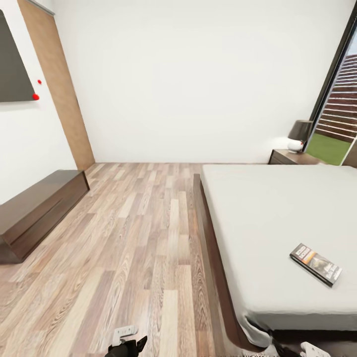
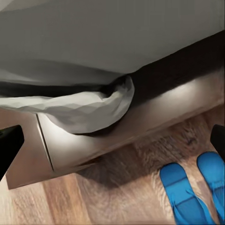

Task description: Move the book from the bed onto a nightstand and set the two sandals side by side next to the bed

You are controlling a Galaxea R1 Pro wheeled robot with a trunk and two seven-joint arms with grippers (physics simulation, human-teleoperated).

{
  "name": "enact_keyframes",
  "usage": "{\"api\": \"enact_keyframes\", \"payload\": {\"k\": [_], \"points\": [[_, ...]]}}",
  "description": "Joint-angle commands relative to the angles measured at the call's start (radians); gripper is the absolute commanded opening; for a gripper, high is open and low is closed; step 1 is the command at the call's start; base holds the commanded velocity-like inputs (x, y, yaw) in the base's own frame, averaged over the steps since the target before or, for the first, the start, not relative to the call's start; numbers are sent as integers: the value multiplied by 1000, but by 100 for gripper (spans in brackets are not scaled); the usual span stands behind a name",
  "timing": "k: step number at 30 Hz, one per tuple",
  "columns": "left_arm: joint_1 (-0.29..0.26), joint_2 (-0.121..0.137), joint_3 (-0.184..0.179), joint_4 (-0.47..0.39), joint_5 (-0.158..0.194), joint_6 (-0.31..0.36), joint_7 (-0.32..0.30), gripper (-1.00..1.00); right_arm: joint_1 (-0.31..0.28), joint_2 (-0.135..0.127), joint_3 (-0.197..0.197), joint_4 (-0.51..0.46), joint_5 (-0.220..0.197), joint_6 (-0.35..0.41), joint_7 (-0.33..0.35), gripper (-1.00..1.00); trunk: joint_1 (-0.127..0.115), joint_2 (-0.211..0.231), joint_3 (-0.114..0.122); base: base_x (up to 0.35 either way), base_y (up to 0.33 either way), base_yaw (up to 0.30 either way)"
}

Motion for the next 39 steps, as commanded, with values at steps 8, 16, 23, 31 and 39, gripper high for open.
{"api": "enact_keyframes", "payload": {"k": [8,16,23,31,39], "points": [[0,0,8,0,-11,-4,-2,100,-2,0,-8,5,-2,-5,8,100,0,0,-1,0,0,-280],[0,0,8,0,-11,-4,-2,100,-2,-2,-9,5,-2,-5,8,100,0,0,-1,0,0,-282],[0,0,8,0,-11,-4,-2,100,-2,-2,-9,5,-2,-5,8,100,0,0,-1,0,0,-282],[0,0,8,0,-11,-4,-2,100,-2,-2,-9,5,-2,-5,8,100,-31,56,24,0,0,-282],[0,0,8,0,-11,-4,-2,100,-2,-2,-8,5,-2,-5,8,100,-61,112,49,0,0,-282]]}}
